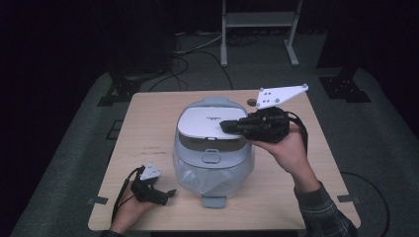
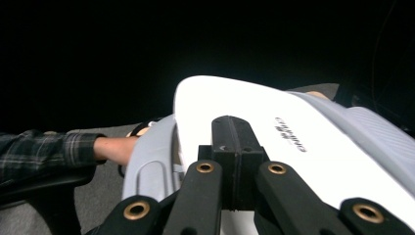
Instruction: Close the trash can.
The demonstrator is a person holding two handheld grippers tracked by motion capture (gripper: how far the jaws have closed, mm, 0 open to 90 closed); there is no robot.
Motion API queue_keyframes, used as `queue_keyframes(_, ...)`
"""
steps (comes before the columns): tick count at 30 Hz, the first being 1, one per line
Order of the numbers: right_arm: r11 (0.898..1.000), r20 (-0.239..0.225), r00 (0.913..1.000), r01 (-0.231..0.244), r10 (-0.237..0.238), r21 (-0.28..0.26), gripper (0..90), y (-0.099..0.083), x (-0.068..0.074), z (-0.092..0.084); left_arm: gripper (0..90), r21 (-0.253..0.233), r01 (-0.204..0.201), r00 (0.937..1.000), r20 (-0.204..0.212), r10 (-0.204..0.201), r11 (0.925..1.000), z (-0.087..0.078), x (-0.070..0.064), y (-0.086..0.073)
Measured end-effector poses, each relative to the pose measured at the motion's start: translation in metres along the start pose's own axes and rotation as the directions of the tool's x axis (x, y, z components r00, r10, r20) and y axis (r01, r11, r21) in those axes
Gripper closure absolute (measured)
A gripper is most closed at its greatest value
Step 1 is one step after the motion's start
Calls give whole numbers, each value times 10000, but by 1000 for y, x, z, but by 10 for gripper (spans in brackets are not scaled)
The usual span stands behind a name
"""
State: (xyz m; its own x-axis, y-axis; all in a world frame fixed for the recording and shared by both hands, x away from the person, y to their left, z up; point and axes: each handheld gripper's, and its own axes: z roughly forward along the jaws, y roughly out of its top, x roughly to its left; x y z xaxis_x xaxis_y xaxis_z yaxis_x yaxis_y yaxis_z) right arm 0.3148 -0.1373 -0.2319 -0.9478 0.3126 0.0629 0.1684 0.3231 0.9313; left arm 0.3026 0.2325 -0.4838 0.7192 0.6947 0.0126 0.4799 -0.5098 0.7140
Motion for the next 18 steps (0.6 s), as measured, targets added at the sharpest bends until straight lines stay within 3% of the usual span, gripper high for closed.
queue_keyframes(9,9988,-293,9994,199,-185,453,898,-2,19,12,0,-2,-1,10000,-2,1,10000,0,0,0)
queue_keyframes(18,9968,-454,9988,193,-158,779,898,-5,22,21,0,-1,-3,10000,-2,3,10000,0,0,0)
